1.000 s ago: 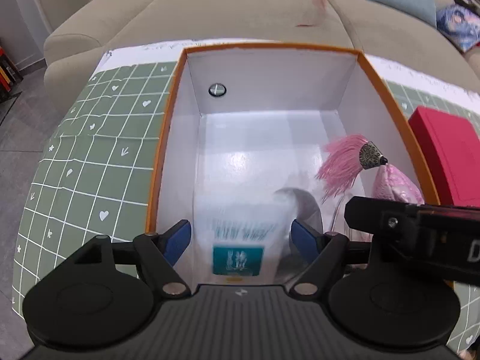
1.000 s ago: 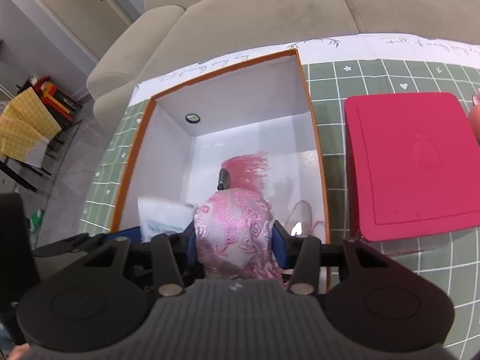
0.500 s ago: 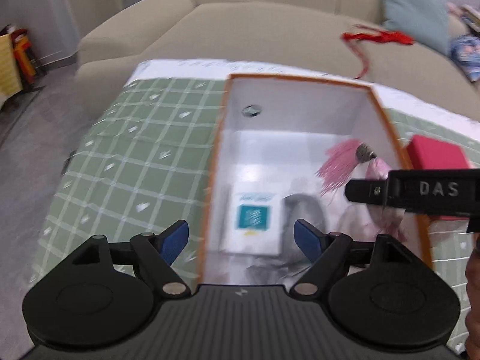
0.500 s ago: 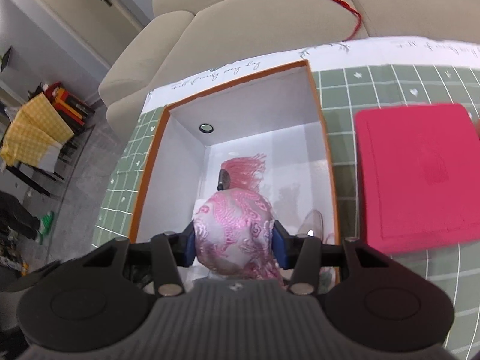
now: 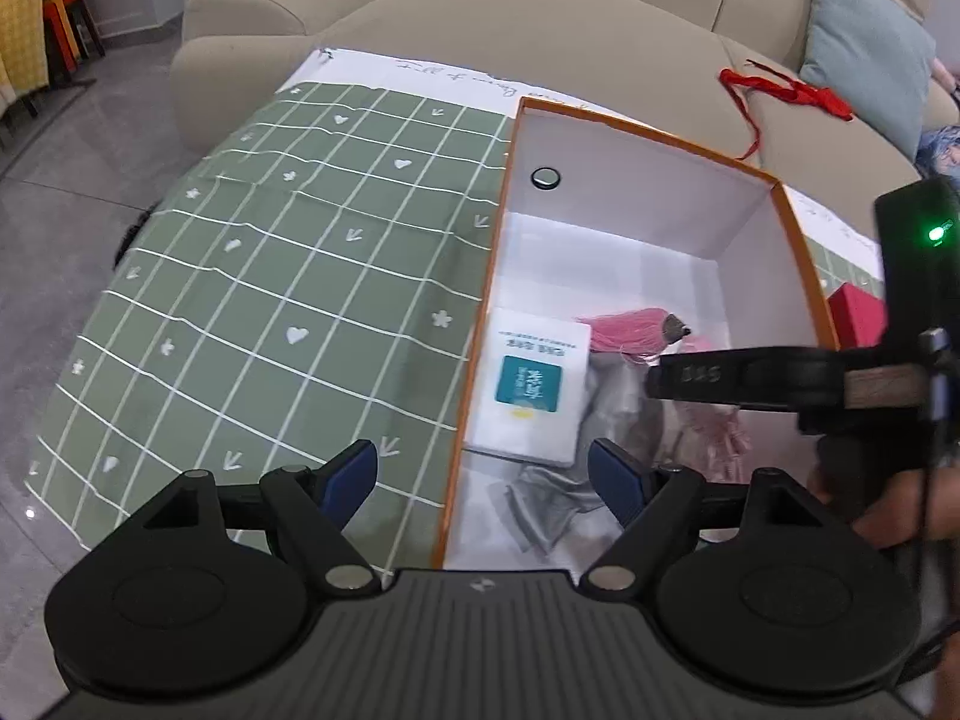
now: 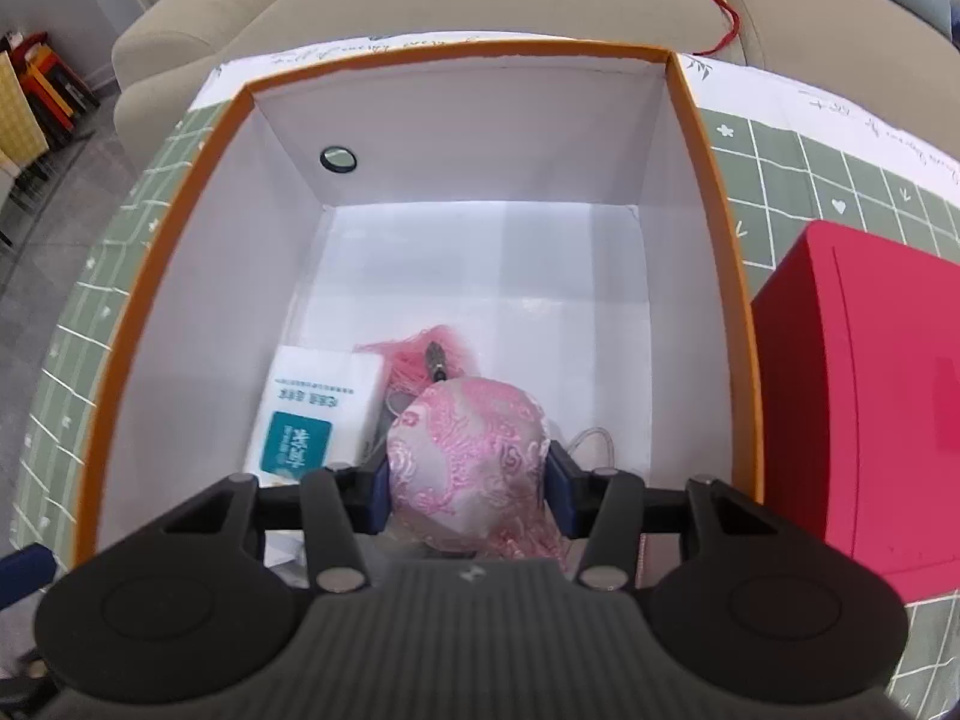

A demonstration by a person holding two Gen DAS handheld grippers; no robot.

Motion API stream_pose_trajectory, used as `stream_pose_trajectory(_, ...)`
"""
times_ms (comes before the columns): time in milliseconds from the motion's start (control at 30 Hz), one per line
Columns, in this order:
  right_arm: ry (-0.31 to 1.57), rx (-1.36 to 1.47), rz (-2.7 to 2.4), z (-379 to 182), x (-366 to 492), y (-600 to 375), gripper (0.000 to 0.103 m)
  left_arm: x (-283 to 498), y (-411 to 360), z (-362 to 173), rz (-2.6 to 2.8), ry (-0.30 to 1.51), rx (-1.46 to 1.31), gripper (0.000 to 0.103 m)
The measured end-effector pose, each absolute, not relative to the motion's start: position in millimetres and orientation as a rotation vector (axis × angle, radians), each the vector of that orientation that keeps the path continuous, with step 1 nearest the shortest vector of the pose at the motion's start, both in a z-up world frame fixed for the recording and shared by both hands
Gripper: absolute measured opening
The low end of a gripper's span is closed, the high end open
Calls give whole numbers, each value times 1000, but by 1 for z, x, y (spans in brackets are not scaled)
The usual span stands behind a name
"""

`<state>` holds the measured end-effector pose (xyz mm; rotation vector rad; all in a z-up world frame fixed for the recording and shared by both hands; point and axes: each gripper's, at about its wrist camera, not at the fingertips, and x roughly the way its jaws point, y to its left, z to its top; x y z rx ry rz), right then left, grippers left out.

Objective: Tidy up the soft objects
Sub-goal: 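Carry the packet and pink pouch into the white box and release both, then move both grippers back over the teal plush doll pile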

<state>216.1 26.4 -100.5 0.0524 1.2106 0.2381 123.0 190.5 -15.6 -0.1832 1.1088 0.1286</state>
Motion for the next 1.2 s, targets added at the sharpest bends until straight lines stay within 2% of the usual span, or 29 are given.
stream_pose_trajectory(33,1206,39,230,-102,215,28,52,123,190,-16,128,1108,-183,94)
stream_pose_trajectory(100,1197,23,222,-102,214,31,65,123,190,-16,138,1108,-180,94)
stream_pose_trajectory(233,1206,38,266,-99,213,34,71,122,194,-17,145,1112,-197,94)
stream_pose_trajectory(300,1195,25,268,-94,211,36,80,122,193,-18,146,1121,-196,93)
stream_pose_trajectory(467,1202,18,326,-86,199,43,90,117,190,-12,143,1115,-176,93)
stream_pose_trajectory(533,1177,-19,326,-80,194,47,91,115,189,-9,149,1110,-169,93)
stream_pose_trajectory(567,1164,-42,323,-77,191,48,95,114,188,-7,152,1107,-162,93)
stream_pose_trajectory(900,1086,22,335,-33,177,17,97,111,168,25,184,1063,-133,93)
stream_pose_trajectory(1200,953,127,268,23,157,-55,97,128,98,60,105,997,-52,94)
